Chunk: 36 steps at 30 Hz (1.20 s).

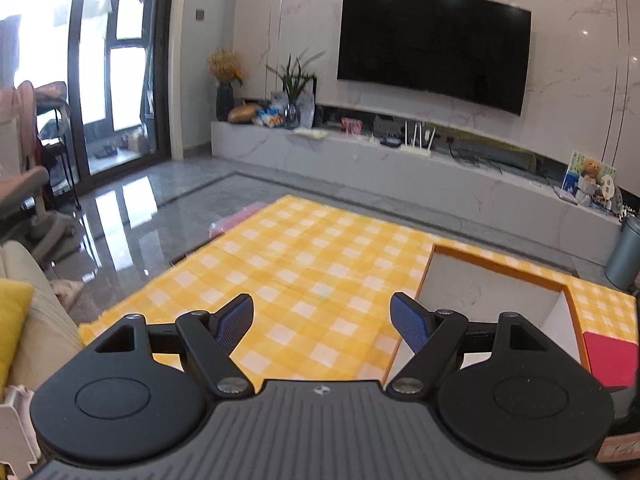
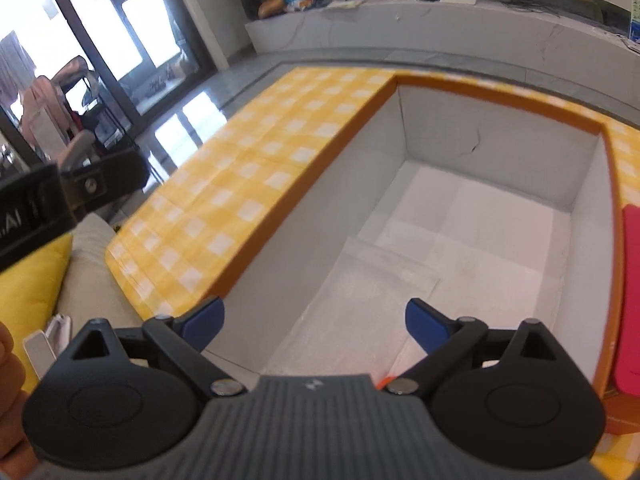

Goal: Organize soft objects
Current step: 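Move both tools back over the pile of soft items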

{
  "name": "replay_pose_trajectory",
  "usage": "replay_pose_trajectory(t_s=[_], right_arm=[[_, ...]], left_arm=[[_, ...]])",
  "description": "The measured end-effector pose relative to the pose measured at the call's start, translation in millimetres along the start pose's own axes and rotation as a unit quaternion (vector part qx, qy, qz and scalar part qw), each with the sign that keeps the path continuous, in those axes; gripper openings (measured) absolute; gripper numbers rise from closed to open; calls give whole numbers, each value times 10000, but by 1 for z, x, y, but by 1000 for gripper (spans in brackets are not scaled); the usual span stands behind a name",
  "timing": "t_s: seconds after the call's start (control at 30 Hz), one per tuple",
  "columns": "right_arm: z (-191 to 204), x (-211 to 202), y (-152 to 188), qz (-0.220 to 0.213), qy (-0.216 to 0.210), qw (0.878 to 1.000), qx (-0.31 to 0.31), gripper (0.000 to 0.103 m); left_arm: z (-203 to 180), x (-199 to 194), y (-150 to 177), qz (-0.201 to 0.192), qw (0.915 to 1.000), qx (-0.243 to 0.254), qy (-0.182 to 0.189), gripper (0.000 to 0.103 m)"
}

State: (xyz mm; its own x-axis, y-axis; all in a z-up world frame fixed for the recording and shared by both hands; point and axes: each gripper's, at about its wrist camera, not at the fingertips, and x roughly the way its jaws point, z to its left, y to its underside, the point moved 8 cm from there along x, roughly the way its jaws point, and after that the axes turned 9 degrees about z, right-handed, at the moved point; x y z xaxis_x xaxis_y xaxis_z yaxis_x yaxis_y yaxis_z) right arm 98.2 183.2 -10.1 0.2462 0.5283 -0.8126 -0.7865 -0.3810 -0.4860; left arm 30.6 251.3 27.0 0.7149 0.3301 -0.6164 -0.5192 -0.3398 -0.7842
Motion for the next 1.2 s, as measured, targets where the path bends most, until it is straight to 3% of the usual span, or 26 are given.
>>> replay_pose_trajectory(t_s=[0.23,0.43,0.7,0.97,1.2], right_arm=[[0,-53,-8,-884,-66,9958,-214,100],[-26,-106,-8,-1388,535,9887,-198,100],[-86,-188,22,-1862,1223,9749,-4,100],[-159,-244,73,-1793,2530,9506,-160,100],[-238,-209,130,-1230,2581,9562,621,100]], left_arm=[[-14,-18,-6,-229,9996,91,169,92],[-37,-31,-7,-384,9987,157,310,92],[-96,-45,6,-382,9920,634,1022,92],[-162,-51,33,-189,9771,1179,1760,92],[-221,-39,75,265,9520,1879,2402,92]])
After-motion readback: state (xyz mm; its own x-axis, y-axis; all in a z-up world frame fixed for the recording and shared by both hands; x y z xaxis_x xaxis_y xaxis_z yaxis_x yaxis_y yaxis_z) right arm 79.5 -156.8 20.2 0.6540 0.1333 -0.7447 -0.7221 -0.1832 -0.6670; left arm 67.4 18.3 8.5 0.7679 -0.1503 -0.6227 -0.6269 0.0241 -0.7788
